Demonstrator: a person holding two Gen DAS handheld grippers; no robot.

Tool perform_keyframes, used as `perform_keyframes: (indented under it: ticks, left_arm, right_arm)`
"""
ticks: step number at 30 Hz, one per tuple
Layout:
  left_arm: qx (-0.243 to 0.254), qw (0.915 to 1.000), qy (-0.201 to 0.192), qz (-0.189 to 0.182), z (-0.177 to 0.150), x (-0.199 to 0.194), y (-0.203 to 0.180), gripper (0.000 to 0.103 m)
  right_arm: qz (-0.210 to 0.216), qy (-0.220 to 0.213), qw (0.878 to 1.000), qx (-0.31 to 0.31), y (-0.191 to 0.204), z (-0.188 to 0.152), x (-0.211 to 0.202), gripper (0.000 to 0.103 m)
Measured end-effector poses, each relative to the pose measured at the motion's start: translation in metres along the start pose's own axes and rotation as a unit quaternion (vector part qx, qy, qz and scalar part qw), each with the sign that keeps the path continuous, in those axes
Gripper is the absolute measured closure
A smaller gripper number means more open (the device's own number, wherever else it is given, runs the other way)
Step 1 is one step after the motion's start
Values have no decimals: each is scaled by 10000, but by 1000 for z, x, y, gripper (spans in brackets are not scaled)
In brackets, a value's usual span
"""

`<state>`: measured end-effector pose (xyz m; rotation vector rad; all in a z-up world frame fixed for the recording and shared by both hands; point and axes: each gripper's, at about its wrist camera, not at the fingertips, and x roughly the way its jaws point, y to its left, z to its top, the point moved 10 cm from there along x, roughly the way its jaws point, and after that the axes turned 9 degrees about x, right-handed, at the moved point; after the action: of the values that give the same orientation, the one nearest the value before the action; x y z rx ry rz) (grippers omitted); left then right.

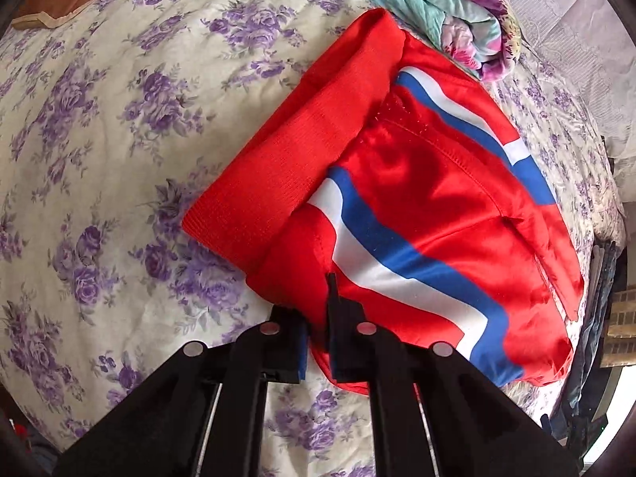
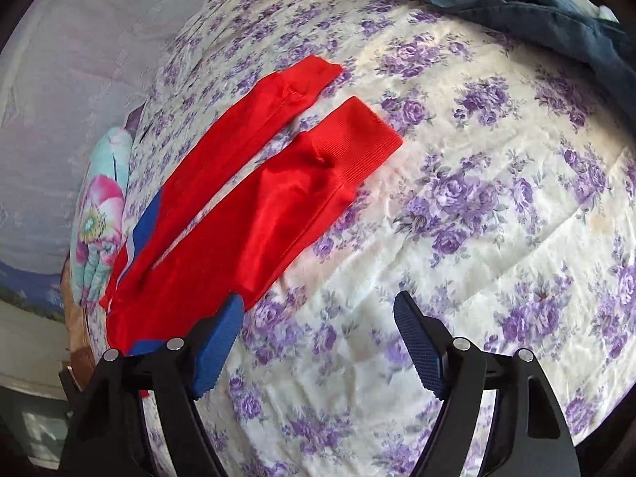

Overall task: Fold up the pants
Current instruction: 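Grasp the cuff of one pant leg with the right tool while the left tool grasps the waistband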

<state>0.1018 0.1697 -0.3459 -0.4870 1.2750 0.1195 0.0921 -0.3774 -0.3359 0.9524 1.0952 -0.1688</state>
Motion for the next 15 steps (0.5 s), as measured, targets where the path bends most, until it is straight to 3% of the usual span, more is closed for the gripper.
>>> perform_keyframes:
  ticks: [5,6,7,8,9,15]
  left_arm:
    - [74,9998,67,172,0,5,-4,96]
    - [66,9998,85,173,0,7,-4,96]
    - [60,9998,106,171,-1,7,-3,96]
    - [56,9997,129,175,-1,9,-2,96]
    - [57,9997,142,185,0,12,-4,96]
    - [134,9998,52,128,-6,-2,-6,95]
  right_arm:
    - [326,115,9978,573,3,36,40,24]
    - [393,81,9973,616,6,42,45,29]
    - [433,5,9970,635,8,47,48,40]
    - [474,-14,9966,669,9,51,53,86]
    - [606,34,9953,758,9,52,55,93]
    - [87,-134,9991,401,3,52,23,93]
